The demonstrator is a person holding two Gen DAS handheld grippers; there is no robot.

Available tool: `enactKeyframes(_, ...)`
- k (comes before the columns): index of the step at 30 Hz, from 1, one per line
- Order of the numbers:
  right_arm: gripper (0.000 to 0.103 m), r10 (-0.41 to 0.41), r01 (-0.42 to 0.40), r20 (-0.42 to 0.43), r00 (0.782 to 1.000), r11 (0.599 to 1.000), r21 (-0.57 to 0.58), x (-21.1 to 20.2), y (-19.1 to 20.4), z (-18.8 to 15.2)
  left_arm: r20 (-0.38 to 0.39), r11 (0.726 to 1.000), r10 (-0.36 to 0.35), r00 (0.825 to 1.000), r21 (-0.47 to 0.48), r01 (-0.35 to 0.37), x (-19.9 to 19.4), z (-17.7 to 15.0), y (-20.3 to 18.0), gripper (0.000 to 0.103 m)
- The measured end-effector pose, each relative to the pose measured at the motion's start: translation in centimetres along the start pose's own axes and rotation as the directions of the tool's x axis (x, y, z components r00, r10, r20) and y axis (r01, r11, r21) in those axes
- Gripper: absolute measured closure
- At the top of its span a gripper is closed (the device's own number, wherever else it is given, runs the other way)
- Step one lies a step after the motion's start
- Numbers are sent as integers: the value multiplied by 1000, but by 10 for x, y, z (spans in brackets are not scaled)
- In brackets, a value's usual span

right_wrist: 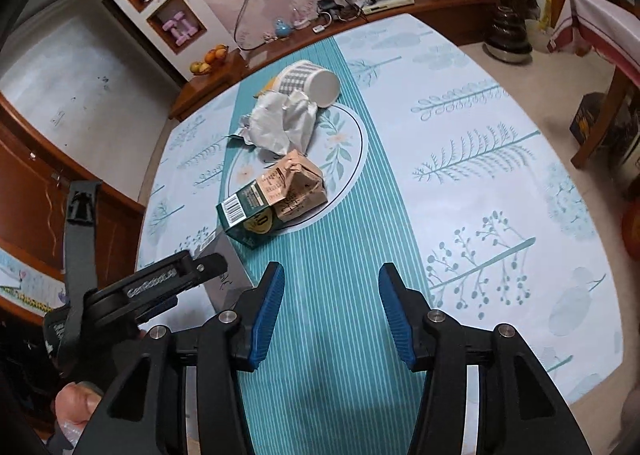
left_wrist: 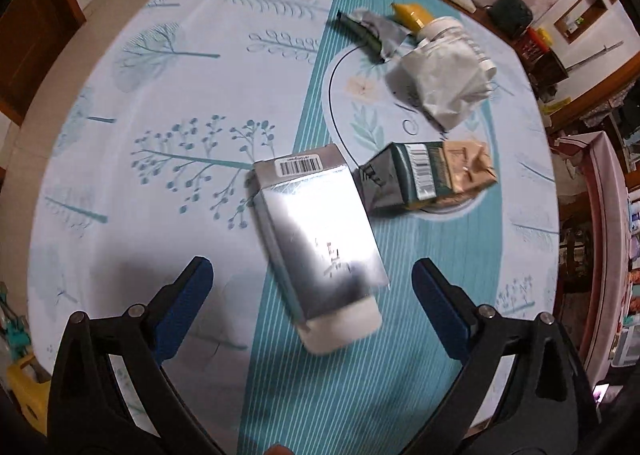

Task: Collect trash
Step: 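Grasp the silver earplugs box with the left gripper while the right grasps the milk carton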

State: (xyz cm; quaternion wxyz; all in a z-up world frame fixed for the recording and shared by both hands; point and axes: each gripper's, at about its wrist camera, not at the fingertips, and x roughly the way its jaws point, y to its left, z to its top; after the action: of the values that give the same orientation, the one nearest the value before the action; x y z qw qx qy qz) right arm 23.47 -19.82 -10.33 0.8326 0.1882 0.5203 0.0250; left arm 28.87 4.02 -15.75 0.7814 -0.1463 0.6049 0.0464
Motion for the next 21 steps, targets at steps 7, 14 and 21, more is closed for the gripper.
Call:
enactKeyframes(7, 53, 1, 0, -18, 1000, 1000, 30, 16, 2, -5, -40, 999, 52, 998, 7, -52, 31, 13, -8, 3)
enactKeyframes(14, 53, 10, -9, -32, 999, 999, 49, 27, 8, -3, -85, 998, 71, 994, 9, -70, 52, 15, -5, 7)
enactKeyframes(21, 53, 28, -26, -35, 999, 998, 65, 37, 26, 8, -77, 994, 85, 993, 75, -79, 51, 14, -7, 36)
